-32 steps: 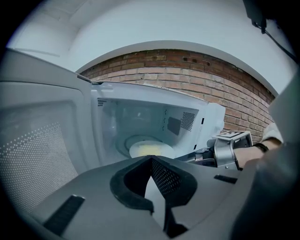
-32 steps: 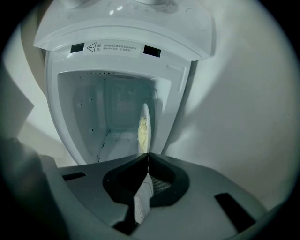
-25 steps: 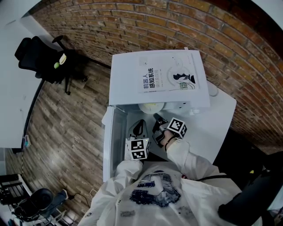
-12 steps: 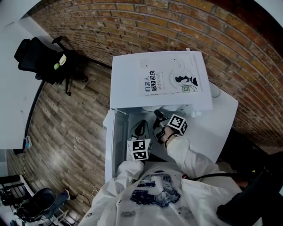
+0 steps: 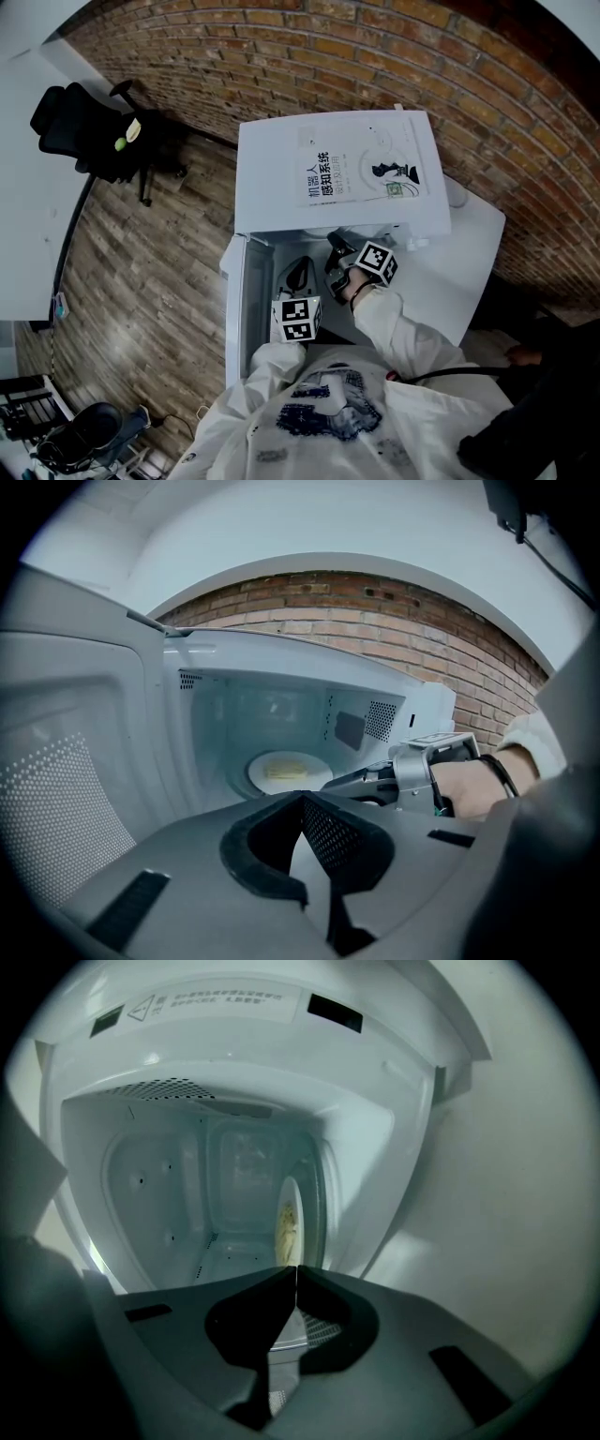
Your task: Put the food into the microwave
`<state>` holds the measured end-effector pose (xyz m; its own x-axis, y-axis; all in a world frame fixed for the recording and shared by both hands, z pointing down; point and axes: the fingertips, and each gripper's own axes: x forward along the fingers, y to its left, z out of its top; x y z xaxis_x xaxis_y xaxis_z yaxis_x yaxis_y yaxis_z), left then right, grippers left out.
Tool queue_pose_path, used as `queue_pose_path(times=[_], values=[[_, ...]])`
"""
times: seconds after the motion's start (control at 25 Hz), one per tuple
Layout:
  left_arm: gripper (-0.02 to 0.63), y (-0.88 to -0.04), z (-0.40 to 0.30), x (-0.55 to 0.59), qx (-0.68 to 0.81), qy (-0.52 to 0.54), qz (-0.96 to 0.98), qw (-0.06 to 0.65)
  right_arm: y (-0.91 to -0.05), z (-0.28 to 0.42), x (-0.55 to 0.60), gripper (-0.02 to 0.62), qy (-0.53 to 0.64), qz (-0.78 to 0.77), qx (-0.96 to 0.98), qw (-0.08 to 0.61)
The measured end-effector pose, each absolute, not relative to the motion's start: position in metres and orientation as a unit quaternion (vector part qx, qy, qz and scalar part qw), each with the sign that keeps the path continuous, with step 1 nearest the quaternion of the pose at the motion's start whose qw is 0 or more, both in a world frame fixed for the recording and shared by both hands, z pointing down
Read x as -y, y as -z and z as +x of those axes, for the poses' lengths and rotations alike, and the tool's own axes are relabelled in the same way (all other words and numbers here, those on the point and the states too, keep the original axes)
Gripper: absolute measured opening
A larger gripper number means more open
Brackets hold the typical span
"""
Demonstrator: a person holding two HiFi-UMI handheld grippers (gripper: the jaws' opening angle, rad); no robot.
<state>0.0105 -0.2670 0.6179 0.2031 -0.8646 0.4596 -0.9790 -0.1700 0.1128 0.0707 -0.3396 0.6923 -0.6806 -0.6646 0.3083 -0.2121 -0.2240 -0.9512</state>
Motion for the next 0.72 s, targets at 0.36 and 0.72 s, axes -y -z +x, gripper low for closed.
queue_pose_path(times=[0.36, 0.72], values=[[0.008, -0.61, 0.014, 0.26, 0.615, -0.14, 0.754, 0.185, -0.68, 0.087, 0.324, 0.017, 0.673, -0.37, -0.62, 0.161], [0.008, -0.59, 0.025, 0.237, 0.607, -0.138, 0.765, 0.165, -0.639, 0.125, 0.29, 0.017, 0.595, -0.379, -0.698, 0.121]])
